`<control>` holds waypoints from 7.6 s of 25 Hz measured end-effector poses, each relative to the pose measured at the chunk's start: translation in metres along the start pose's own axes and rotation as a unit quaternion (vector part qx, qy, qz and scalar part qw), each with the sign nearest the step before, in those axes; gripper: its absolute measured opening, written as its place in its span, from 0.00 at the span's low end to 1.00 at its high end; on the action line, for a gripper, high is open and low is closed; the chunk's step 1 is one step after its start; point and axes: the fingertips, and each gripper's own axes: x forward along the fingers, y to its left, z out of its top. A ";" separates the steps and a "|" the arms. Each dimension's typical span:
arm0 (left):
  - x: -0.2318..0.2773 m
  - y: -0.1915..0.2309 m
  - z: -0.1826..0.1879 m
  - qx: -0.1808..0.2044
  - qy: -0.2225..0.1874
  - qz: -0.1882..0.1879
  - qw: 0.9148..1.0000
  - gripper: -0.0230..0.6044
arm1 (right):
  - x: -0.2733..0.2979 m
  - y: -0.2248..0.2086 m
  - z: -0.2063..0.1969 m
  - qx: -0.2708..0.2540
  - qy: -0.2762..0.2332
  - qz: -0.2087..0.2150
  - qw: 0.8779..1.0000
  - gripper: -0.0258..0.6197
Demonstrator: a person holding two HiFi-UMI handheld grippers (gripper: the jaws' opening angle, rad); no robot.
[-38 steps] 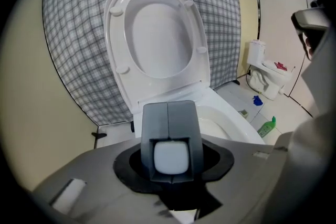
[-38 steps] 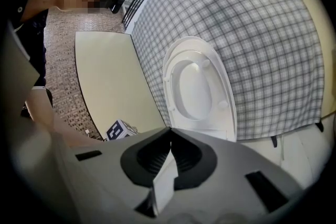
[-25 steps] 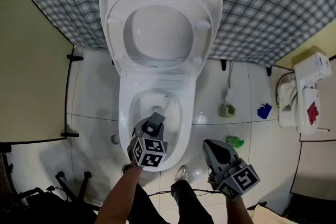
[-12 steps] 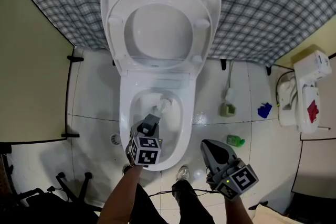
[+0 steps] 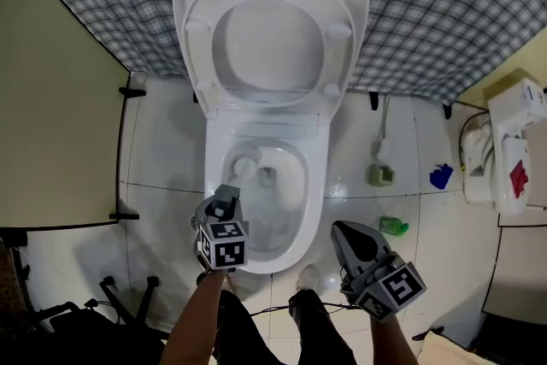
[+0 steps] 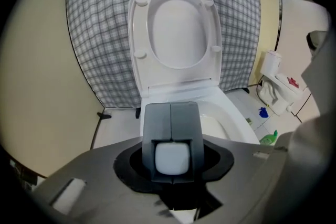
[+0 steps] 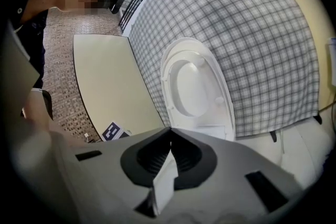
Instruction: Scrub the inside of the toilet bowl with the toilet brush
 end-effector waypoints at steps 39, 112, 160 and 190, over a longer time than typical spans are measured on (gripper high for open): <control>-0.050 -0.107 -0.052 0.143 0.061 -0.213 0.965 0.31 | -0.043 0.034 -0.007 0.034 -0.031 -0.038 0.998 0.04; 0.072 -0.078 -0.047 0.160 0.098 -0.139 0.972 0.30 | -0.011 -0.019 -0.036 0.039 0.000 -0.049 0.998 0.04; -0.151 0.007 -0.032 0.106 0.025 -0.228 0.967 0.30 | -0.016 0.124 0.011 -0.002 -0.013 -0.011 1.000 0.04; -0.133 0.176 -0.165 -0.062 0.065 -0.041 0.995 0.30 | 0.054 0.177 -0.013 -0.033 0.022 0.065 0.997 0.04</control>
